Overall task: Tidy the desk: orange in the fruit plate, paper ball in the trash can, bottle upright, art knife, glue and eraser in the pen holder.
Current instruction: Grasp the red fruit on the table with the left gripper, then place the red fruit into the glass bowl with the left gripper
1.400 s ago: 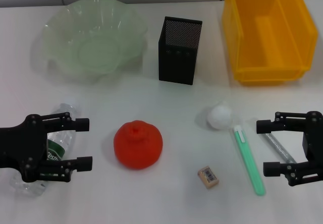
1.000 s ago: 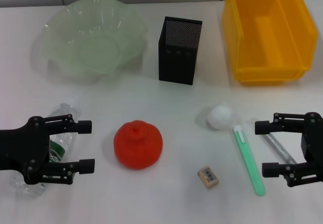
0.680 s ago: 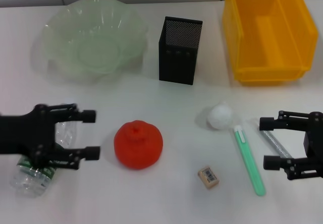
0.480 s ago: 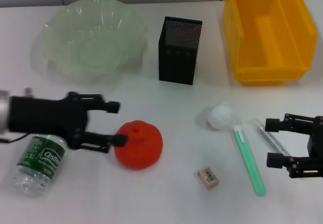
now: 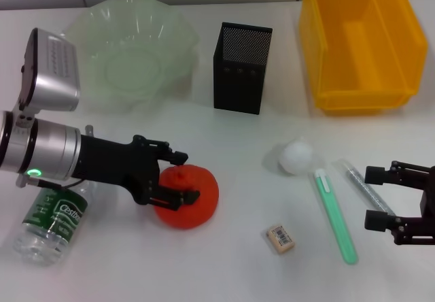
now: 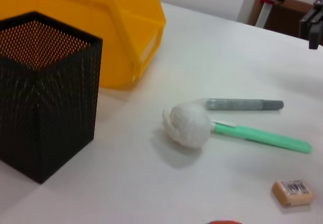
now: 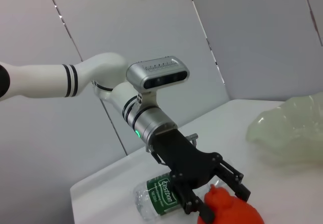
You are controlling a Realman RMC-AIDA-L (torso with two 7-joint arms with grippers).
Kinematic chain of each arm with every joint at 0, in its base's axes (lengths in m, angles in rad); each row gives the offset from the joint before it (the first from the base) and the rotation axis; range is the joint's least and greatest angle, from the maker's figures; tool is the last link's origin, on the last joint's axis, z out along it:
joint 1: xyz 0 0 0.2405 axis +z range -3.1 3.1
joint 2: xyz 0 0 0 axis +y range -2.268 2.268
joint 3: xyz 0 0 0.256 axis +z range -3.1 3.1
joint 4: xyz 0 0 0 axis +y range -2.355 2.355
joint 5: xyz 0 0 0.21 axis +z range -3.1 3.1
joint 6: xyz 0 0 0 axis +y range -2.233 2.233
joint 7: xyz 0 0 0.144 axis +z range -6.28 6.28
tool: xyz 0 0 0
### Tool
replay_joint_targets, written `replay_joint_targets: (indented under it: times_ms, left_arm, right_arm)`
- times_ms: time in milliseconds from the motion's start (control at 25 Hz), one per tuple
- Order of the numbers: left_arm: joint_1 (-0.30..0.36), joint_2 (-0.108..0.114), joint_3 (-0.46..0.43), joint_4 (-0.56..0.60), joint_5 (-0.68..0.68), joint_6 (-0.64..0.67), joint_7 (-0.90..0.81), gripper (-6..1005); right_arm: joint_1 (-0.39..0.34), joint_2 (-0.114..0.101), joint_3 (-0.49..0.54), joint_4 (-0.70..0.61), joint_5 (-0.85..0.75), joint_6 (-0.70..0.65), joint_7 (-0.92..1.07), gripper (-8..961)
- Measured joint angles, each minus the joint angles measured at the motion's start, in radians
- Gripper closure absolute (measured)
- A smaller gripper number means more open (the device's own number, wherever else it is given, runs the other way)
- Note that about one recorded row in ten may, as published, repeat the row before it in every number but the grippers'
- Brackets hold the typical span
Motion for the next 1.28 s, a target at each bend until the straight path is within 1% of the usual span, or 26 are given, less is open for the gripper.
replay_joint_targets:
  times_ms: [40, 240, 480, 560, 680, 720, 760, 880, 920, 960, 1000, 1040, 1080, 1120, 1160, 1200, 1280]
  left_arm:
    - [0.002, 0.0, 0.001, 0.0, 0.0, 0.001, 0.001, 152]
    - [0.01, 0.0, 0.004, -0.001, -0.004, 0.013, 0.002, 262]
    - [0.01, 0.0, 0.002, -0.002, -0.02, 0.03, 0.001, 460]
    - [0.024, 0.005, -0.026, 0.018, -0.069, 0.075, -0.006, 526]
    - [0.029, 0.007, -0.048, 0.029, -0.098, 0.092, -0.006, 580]
    - [0.036, 0.01, -0.127, 0.052, -0.185, 0.129, -0.032, 598]
    - [0.036, 0.01, -0.127, 0.052, -0.185, 0.129, -0.032, 616]
    - [0.023, 0.026, -0.245, 0.077, -0.285, 0.137, -0.123, 675]
    - [0.011, 0.033, -0.288, 0.087, -0.319, 0.098, -0.145, 699]
    - [0.011, 0.033, -0.288, 0.087, -0.319, 0.098, -0.145, 722]
    - [0.002, 0.027, -0.325, 0.09, -0.349, 0.0, -0.148, 745]
    - [0.002, 0.027, -0.325, 0.09, -0.349, 0.0, -0.148, 732]
    - [0.0, 0.021, -0.342, 0.09, -0.365, -0.065, -0.147, 719]
    - [-0.001, 0.009, -0.35, 0.082, -0.398, -0.197, -0.141, 706]
    - [-0.001, 0.009, -0.35, 0.082, -0.398, -0.197, -0.141, 692]
    - [-0.002, 0.006, -0.345, 0.074, -0.411, -0.254, -0.136, 679]
    - [-0.006, 0.006, -0.336, 0.048, -0.427, -0.324, -0.125, 653]
  right_arm:
    - [0.0, 0.0, 0.0, 0.0, 0.0, 0.0, 0.0, 131]
    - [0.0, -0.001, 0.0, 0.0, -0.002, 0.0, 0.0, 132]
    - [0.001, 0.0, 0.0, 0.0, -0.003, 0.0, 0.0, 134]
    - [-0.004, -0.001, 0.003, 0.0, -0.002, 0.0, 0.0, 135]
    - [-0.006, -0.002, 0.007, 0.0, -0.002, 0.0, 0.0, 135]
    - [-0.008, -0.002, 0.028, 0.0, -0.002, 0.0, 0.0, 136]
    - [-0.008, -0.002, 0.028, 0.0, -0.002, 0.0, 0.0, 136]
    - [-0.009, 0.001, 0.072, 0.0, -0.002, 0.0, 0.0, 137]
    - [-0.01, 0.003, 0.093, 0.003, -0.001, 0.002, 0.0, 137]
    - [-0.01, 0.003, 0.093, 0.003, -0.001, 0.002, 0.0, 138]
    - [-0.009, 0.005, 0.103, 0.015, -0.001, 0.006, 0.0, 138]
    - [-0.009, 0.005, 0.103, 0.015, -0.001, 0.006, 0.0, 138]
    - [-0.008, 0.005, 0.105, 0.022, -0.001, 0.009, 0.0, 138]
    - [-0.005, 0.005, 0.105, 0.032, -0.001, 0.014, 0.0, 139]
    - [-0.005, 0.005, 0.105, 0.032, -0.001, 0.014, 0.0, 139]
    - [-0.004, 0.005, 0.105, 0.035, -0.001, 0.015, 0.0, 139]
    - [-0.005, 0.006, 0.106, 0.043, -0.001, 0.019, 0.0, 140]
